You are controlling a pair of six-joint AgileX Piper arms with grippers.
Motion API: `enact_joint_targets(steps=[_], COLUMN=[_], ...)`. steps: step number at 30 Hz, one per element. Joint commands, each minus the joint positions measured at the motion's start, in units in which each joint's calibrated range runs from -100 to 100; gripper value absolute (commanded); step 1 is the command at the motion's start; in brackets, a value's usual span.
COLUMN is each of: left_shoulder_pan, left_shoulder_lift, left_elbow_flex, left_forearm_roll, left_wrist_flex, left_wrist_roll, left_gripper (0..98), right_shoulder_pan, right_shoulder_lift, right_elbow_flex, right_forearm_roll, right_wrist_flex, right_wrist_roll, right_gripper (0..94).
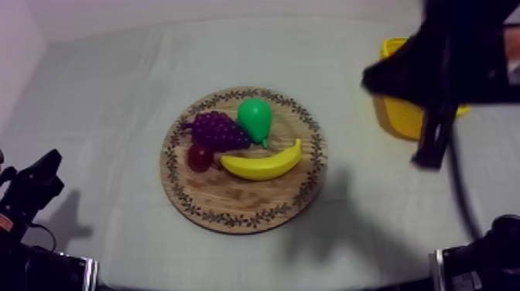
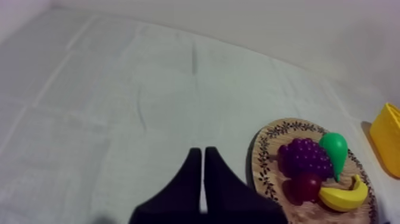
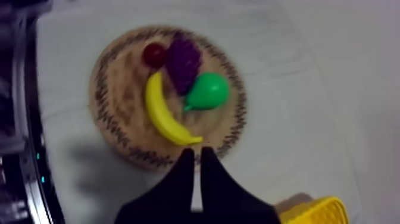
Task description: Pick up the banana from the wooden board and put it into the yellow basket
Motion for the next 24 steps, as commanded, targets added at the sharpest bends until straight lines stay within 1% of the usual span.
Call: enact_joint_targets(steps=[1,3,7,11,14,16,20,21,24], left_shoulder_pan=[0.0,0.0,0.0,0.0,0.0,0.0,0.0,0.0,0.0], left_shoulder_lift=[0.0,0.0,0.0,0.0,0.0,0.0,0.0,0.0,0.0], left_elbow_flex=[0.0,0.0,0.0,0.0,0.0,0.0,0.0,0.0,0.0], left_forearm_roll=[0.04,0.04,0.04,0.04,0.04,0.04,0.04,0.04,0.04], left_wrist_flex=[0.0,0.0,0.0,0.0,0.0,0.0,0.0,0.0,0.0], left_wrist_roll=[0.0,0.0,0.0,0.0,0.0,0.0,0.0,0.0,0.0], left_gripper=[0.1,0.1,0.1,0.1,0.1,0.1,0.1,0.1,0.1], right_shoulder_pan=[-6.2,-7.2,-8.5,-9.0,-9.1,-9.0,-8.8,-8.6,-8.2], right_shoulder_lift=[1.9,3.3,5.2,5.7,6.0,6.3,7.1,7.3,7.8], right_elbow_flex=[5.2,7.9,11.2,10.6,9.9,9.9,10.7,11.0,11.6], right_forearm_roll=[2.6,2.5,1.4,-0.7,-1.4,-1.3,0.3,0.8,1.9], right_wrist_flex=[-1.9,-3.9,-7.0,-6.9,-6.7,-7.0,-9.8,-10.6,-12.2], right_wrist_roll=[-1.3,-1.4,-1.0,0.3,1.1,1.1,-0.8,-1.4,-2.6], right_gripper=[4.0,4.2,4.8,5.8,6.1,6.2,7.0,13.1,38.9])
